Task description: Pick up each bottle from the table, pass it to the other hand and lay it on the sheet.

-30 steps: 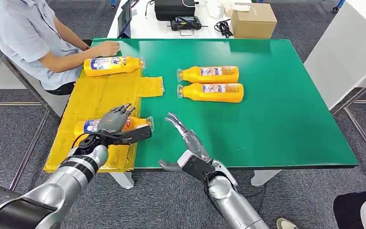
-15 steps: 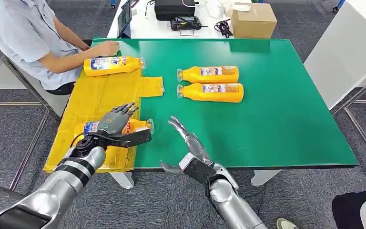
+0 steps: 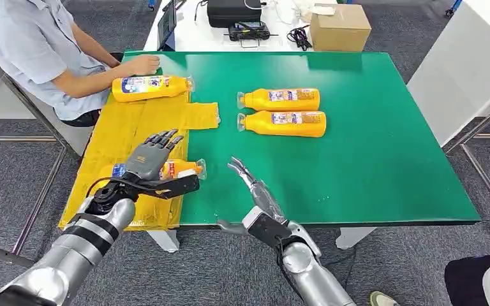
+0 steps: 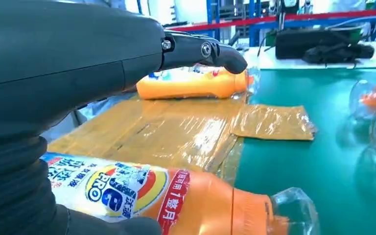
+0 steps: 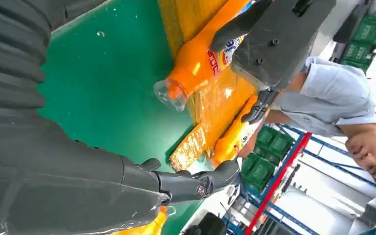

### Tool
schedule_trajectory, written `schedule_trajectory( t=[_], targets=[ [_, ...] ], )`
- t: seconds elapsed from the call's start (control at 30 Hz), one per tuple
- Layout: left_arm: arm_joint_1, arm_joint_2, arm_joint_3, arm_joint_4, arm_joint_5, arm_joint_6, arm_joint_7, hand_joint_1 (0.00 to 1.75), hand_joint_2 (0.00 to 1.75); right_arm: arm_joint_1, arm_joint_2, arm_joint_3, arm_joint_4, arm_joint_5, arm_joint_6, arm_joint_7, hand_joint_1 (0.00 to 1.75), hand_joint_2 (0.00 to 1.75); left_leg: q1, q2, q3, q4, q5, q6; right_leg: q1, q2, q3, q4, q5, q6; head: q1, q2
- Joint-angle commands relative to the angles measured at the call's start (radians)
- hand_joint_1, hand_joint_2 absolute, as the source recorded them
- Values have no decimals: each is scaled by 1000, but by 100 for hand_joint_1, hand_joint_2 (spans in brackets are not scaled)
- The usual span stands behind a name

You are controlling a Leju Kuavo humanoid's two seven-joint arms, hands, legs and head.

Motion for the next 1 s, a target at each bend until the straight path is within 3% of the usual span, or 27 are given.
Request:
schedule_trajectory(
  t=[0.03, 0.47, 0.8, 1.0],
  targets=[
    [3, 52, -58, -70, 9, -3, 0, 0, 175, -13, -18, -19, 6, 1, -2, -5, 0, 175, 1, 1, 3, 0, -1, -1, 1, 1, 3, 0, -1, -2, 0, 0],
    [65, 58, -2, -158, 52, 44, -17, 0, 175, -1, -20, -36, -14, 0, -4, -7, 0, 175, 1, 1, 4, 0, -2, -1, 1, 1, 4, 0, -2, -2, 0, 0],
    [256, 4, 94, -317, 146, 184, -87, 0, 175, 69, -5, -125, -96, -32, -75, -12, 0, 175, 0, 1, 2, -1, -1, -1, 0, 0, 1, -1, -1, -1, 0, 0],
    [398, -50, 177, -390, 237, 274, -137, 0, 175, 168, 16, -218, -189, -69, -184, -43, 0, 175, 0, 0, 6, -1, -3, -1, 1, 0, 5, -1, -3, -3, 0, 0]
  ],
)
